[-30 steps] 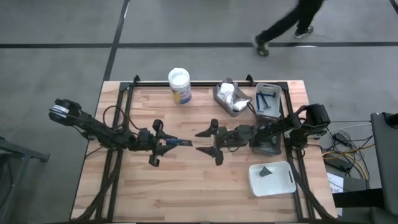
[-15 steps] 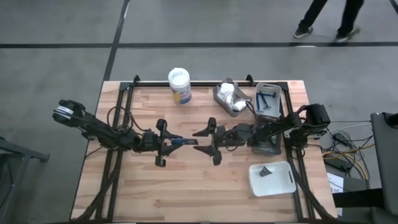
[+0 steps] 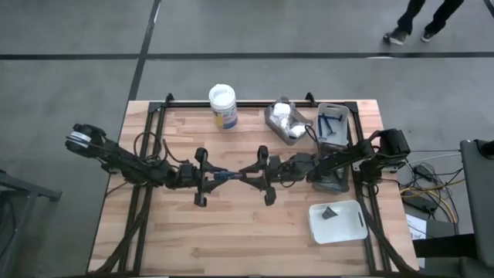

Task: Pick & Place Travel size toiletries
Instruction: Put the blue shave cream into the white bin

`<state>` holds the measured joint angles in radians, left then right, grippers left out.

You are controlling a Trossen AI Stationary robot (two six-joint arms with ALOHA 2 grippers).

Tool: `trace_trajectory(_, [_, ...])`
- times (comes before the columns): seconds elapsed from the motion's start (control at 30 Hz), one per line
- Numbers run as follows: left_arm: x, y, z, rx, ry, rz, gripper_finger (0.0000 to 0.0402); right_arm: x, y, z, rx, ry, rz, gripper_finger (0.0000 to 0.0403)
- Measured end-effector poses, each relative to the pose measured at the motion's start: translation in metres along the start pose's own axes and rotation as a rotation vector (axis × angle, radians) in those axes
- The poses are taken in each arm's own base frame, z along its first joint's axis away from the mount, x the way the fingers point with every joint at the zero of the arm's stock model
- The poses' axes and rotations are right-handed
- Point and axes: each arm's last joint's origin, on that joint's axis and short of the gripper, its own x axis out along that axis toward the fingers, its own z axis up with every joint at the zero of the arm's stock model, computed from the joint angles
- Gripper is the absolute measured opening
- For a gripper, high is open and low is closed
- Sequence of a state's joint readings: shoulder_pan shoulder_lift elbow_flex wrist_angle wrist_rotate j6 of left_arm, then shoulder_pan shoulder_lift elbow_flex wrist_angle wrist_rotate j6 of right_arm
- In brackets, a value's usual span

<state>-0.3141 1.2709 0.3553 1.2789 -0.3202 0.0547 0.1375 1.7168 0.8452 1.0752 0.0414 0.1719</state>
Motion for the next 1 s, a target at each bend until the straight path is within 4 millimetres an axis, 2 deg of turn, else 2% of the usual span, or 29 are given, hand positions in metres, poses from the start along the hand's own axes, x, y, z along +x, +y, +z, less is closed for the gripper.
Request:
trace_trajectory(0.3, [0.0000, 0.0004, -0.0001, 0.001, 0.001, 0.013, 0.0136, 0.0000, 0.0001, 0.0000, -0.018, 0.000, 0.001, 0.0016])
trace_trajectory(0.57, [0.0000, 0.0005, -0.0017, 0.006, 0.018, 0.020, 0.0141, -0.0004, -0.0001, -0.0006, -0.018, 0.024, -0.005, 0.0010])
trace_trajectory(1.0, [-0.0001, 0.0010, -0.0046, -0.012, 0.048, 0.039, 0.0221, -0.0017, -0.0014, -0.0039, 0.008, 0.094, -0.025, 0.0008])
